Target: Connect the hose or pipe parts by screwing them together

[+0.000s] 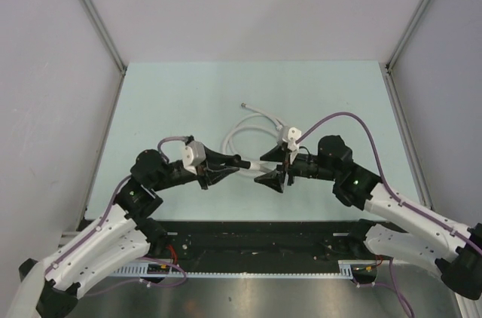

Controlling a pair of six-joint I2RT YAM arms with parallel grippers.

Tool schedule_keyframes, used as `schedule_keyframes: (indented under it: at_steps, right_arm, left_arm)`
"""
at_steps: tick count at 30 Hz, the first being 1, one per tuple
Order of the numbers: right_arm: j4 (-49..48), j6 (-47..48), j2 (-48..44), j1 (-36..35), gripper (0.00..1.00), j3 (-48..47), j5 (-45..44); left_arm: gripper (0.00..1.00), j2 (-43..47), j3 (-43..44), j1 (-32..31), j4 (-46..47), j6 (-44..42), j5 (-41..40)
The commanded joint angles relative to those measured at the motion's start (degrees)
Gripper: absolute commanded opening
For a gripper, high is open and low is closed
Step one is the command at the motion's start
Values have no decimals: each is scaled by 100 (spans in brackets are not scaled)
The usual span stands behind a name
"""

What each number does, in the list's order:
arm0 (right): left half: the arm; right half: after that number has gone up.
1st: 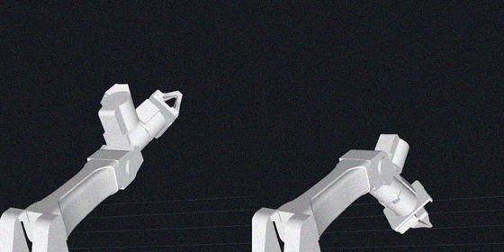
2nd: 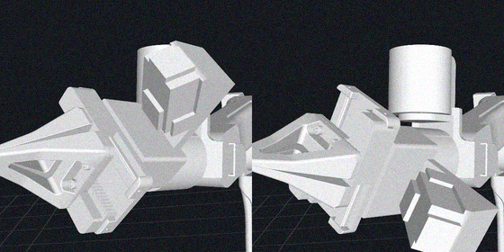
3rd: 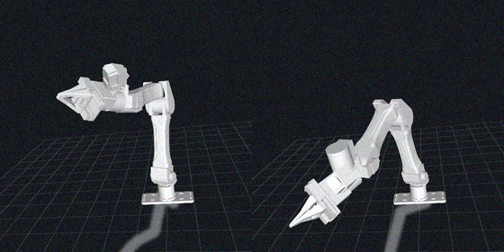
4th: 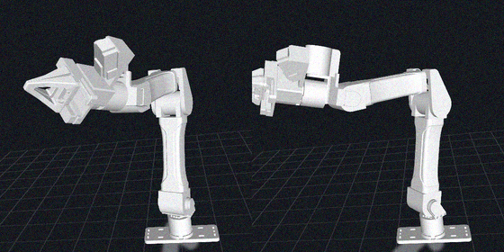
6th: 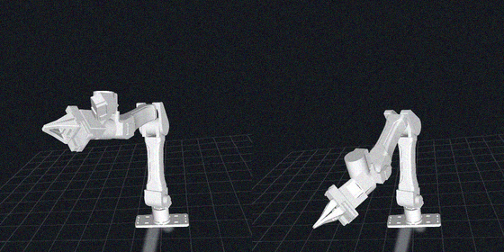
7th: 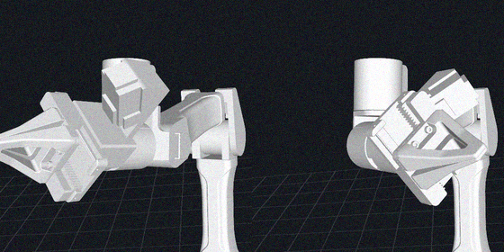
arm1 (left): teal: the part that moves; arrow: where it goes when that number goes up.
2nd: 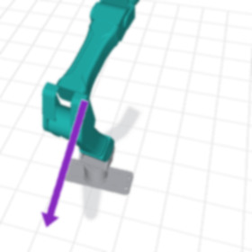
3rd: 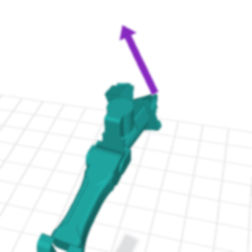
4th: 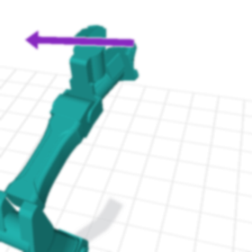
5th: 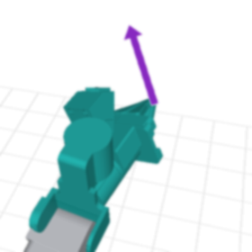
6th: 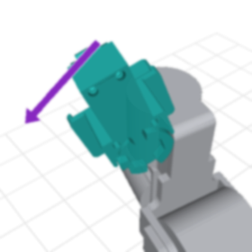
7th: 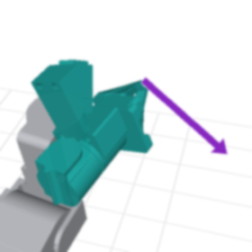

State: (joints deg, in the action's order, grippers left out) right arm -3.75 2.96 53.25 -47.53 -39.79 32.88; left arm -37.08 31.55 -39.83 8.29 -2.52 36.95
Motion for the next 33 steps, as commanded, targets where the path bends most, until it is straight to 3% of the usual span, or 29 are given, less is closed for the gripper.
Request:
schedule_keyframes:
  at_steps: [1,4,7,11,17,20,24,28,33]
  right_arm:
    - [-19,-50,-525,-116,77,14,-1598]
    - [-292,73,-737,-282,92,190,-1925]
    - [-433,502,-851,-781,100,209,-2688]
    - [-767,1723,-843,-1688,100,278,-4295]
    - [-1339,3227,-493,-2401,99,323,-4756]
    - [-1436,3658,-159,-2585,91,323,-4861]
    - [-1655,3984,219,-2805,62,323,-5063]
    - [-1936,3984,484,-2859,49,323,-5064]
    - [-2279,3923,669,-2946,21,323,-4923]
  left_arm:
    - [0,508,106,37,419,1872,-1574]
    - [0,816,44,37,349,2885,-2024]
    - [0,878,210,28,-79,3554,-2297]
    - [0,676,597,37,-959,4461,-2473]
    - [0,553,756,37,-1594,5770,-2298]
    - [0,535,791,37,-1629,6237,-2113]
    - [0,518,835,46,-1691,6641,-1902]
    - [0,474,800,46,-1717,6826,-1770]
    - [0,307,765,46,-1779,6792,-1586]
